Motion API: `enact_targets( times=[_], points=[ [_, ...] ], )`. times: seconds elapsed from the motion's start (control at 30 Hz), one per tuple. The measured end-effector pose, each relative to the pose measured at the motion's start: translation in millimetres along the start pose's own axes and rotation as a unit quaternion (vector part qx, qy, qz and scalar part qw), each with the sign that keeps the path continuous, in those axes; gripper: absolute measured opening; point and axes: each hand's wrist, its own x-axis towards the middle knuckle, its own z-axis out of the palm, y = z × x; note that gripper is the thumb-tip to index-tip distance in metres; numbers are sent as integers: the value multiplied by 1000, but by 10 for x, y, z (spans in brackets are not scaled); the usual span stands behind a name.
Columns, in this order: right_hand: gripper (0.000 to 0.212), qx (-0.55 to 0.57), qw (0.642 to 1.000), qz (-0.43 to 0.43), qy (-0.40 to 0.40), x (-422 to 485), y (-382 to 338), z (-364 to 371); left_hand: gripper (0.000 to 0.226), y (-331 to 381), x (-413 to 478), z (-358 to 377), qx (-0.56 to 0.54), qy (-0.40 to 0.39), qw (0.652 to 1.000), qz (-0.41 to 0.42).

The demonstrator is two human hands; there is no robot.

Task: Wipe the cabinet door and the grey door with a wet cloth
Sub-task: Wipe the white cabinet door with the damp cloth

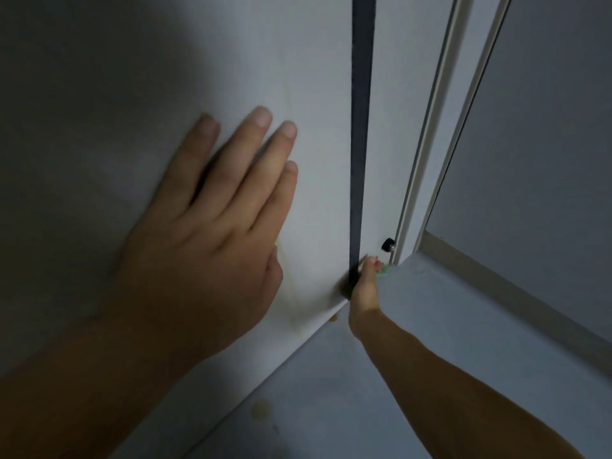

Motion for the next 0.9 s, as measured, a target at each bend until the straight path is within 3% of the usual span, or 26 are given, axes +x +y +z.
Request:
enact_targets(
  times=[0.07,0.13,0.23,0.37,0.5,0.6,0.77,0.83,0.9],
  points=[
    [86,-70,992,-98,-46,-409,-76,106,71,8,14,-31,-9,3,1000,-3],
    [84,-114,961,-231,-104,-837,-246,242,72,-5,5,-110,-22,13,1000,-14],
    [75,-163,874,-431,-154,-1380,-898,598,69,-74,-96,-326,-35,44,998,-38],
    [66,-223,754,-609,-104,-1836,-2011,1169,73,-425,-259,-630,-2,69,994,-88],
    [65,-295,697,-648,-86,-1804,-2148,1145,71,-733,-386,-833,19,60,988,-140],
    [66,-367,634,-674,-96,-1644,-2269,961,70,-836,-468,-932,24,66,987,-143],
    [70,-302,631,-712,-54,-2038,-3259,1462,73,-1061,-517,-1113,49,85,975,-200],
    [71,-324,564,-757,-64,-2214,-3202,1564,74,-1139,-540,-1180,51,92,970,-221],
    [70,-385,456,-797,-97,-2248,-3018,1469,74,-1189,-591,-1230,53,95,966,-233]
  ],
)
